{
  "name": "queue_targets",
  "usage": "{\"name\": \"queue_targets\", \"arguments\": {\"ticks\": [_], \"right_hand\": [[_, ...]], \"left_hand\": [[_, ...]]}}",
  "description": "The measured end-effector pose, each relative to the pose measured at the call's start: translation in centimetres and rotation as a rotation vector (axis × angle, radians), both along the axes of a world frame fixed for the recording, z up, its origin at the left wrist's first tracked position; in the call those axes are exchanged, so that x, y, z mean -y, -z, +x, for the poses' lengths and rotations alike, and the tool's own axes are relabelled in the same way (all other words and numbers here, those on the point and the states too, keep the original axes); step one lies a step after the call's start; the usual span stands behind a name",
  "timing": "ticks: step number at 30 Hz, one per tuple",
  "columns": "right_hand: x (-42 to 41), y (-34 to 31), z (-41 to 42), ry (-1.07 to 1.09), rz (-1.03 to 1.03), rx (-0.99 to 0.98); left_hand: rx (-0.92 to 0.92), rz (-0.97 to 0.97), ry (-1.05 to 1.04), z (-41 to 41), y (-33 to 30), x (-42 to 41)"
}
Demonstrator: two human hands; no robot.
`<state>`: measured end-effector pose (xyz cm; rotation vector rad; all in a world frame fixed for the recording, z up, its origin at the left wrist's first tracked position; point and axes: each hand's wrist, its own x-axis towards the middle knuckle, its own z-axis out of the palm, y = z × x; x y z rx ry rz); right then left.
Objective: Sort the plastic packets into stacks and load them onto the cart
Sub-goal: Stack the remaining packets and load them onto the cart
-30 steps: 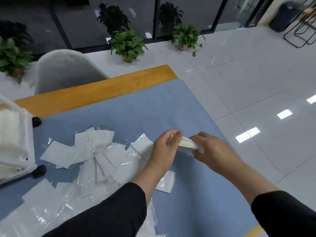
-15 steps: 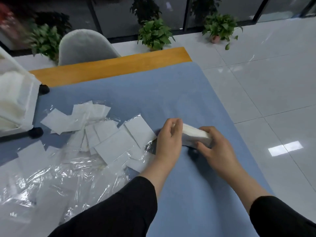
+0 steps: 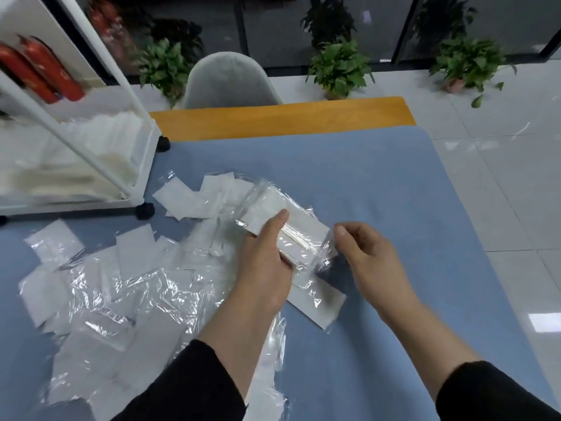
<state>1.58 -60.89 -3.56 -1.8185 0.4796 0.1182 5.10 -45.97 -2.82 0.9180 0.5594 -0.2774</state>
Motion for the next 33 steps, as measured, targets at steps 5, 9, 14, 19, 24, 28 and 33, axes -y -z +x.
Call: {"name": "queue_targets", "arguments": {"ticks": [5,9,14,19,24,28,33], "right_hand": [[-1.2,2.5,4.8,-0.216,-0.550,-0.285],[-2.5,2.7,6.8,-0.289,-0.707,-0.363],[-2.2,2.4,6.6,-0.278,-0.634,-0.356],[-3.0,-4.6,3.9,-0.054,-0.245,-0.002],[-7.4,-11.1,2.8,-0.175,-0.129,0.126],[-9.1,-13.9,1.9,-0.125,-0.098,0.141],[-11.5,-17.8,0.2,-0.147,-0.093,0.224]], "left_hand": [[-0.030,0.209,-0.071,1.2,-0.5,-5.3],[-0.066,0.320,-0.079,1.4,-0.7,-7.4],[-0.093,0.307,-0.072,1.5,-1.4,-8.1],[-0.090,0.285,-0.025,0.8,-3.1,-8.2],[-0.026,0.206,0.018,-0.1,-8.9,-6.5],[-0.042,0.101,-0.028,-0.9,-13.0,-5.6],[0.049,0.188,-0.047,-2.5,-16.7,-6.2]]}}
